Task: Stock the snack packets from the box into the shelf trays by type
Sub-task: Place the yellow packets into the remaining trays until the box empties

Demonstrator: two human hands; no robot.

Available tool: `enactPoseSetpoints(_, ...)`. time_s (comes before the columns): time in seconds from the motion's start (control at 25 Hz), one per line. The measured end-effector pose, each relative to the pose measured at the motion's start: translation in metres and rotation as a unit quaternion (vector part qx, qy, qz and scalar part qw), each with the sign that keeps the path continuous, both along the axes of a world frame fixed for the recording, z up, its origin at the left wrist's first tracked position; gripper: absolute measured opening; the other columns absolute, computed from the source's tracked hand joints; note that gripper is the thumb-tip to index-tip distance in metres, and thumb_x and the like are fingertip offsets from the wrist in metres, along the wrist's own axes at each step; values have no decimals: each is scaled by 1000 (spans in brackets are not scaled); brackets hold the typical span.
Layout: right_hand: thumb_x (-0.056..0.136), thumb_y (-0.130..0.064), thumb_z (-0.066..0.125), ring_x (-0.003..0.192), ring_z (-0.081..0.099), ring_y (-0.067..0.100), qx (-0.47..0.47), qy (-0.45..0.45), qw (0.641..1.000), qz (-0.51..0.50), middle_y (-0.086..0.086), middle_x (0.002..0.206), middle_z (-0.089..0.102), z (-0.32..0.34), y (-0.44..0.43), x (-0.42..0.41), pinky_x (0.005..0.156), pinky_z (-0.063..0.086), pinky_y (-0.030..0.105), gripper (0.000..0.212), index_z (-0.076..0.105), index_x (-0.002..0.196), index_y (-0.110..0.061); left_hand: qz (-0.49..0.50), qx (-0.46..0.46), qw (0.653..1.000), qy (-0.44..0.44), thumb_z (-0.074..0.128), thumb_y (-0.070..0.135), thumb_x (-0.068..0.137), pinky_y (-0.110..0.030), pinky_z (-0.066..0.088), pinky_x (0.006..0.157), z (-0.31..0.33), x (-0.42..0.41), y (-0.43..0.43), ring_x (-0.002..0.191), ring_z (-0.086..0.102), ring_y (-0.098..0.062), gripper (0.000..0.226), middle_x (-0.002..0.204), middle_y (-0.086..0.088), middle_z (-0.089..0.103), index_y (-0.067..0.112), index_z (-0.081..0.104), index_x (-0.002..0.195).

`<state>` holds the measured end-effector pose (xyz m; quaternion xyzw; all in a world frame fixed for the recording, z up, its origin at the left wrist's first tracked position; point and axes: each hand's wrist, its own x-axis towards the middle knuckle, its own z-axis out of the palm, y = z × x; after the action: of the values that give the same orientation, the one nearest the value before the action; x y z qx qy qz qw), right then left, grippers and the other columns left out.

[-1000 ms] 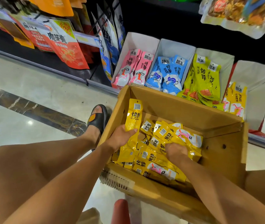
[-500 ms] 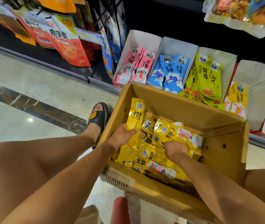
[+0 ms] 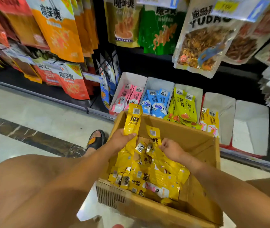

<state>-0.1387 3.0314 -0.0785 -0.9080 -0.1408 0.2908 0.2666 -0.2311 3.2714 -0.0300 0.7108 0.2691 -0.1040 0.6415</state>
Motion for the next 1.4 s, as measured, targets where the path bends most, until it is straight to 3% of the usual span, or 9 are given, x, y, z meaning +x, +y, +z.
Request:
enactPoseSetpoints(0.2,100,-12,54,63,51,21,209,67,957,-190,7,69,48,98,-6,25,72,52,50,27,41,78,-18,-4,12,998,-58,65,24,100,-16,54,61,65,21,-7,93,75,-16,20,103,0,77,17,68,118)
enactPoseSetpoints(0.4,105,-16,47,67,61,10,348,90,898,-252,-3,77,60,184,-29,23,59,50,29,26,43,81,-22,-43,-6,997,-70,61,36,102,-28,53,95,112,38,-31,110,68,-11,33,123,7,71,20,61,130)
enactPoseSetpoints(0.48,106,-19,47,79,63,12,373,89,887,-258,-7,85,64,201,-42,18,68,53,33,20,51,87,-25,-54,-50,995,-73,56,43,103,-18,54,86,126,43,-46,99,71,-2,30,110,13,75,24,62,125)
enactPoseSetpoints(0.64,104,-24,52,100,68,30,413,123,856,-285,10,105,74,206,-64,18,94,54,52,15,64,104,-14,-48,-157,985,-44,41,69,100,-50,55,96,136,60,-77,112,70,-35,59,125,-14,72,25,65,131)
enactPoseSetpoints(0.76,96,-17,63,110,67,34,424,148,841,-302,14,111,74,200,-75,21,101,49,54,17,68,111,-9,-16,-222,975,-22,41,68,100,-53,57,84,138,73,-103,107,68,-44,68,120,-21,70,12,68,128)
enactPoseSetpoints(0.92,86,-8,73,112,66,37,431,148,831,-319,13,110,75,189,-85,27,103,47,58,27,70,113,-7,-28,-225,974,-14,44,64,99,-42,56,70,143,84,-136,79,68,-31,62,87,-11,71,12,78,101)
enactPoseSetpoints(1.12,92,-13,66,113,65,40,482,193,774,-362,19,114,72,196,-91,32,101,47,62,23,66,116,-10,-80,-242,967,-19,56,59,94,-26,44,48,148,92,-145,62,61,-18,51,87,-5,68,13,72,109)
enactPoseSetpoints(1.24,91,-21,66,113,64,45,503,228,739,-386,23,120,68,196,-90,38,98,47,66,40,60,128,-9,-100,-241,965,-43,61,34,96,-25,55,55,155,96,-147,65,69,-13,31,84,-2,73,6,65,111)
enactPoseSetpoints(1.4,99,-15,54,115,61,49,530,248,714,-384,27,121,66,194,-83,44,96,49,65,32,56,130,-7,-98,-189,976,-52,71,19,93,-42,61,80,141,113,-138,88,74,-30,44,105,-16,75,0,56,130)
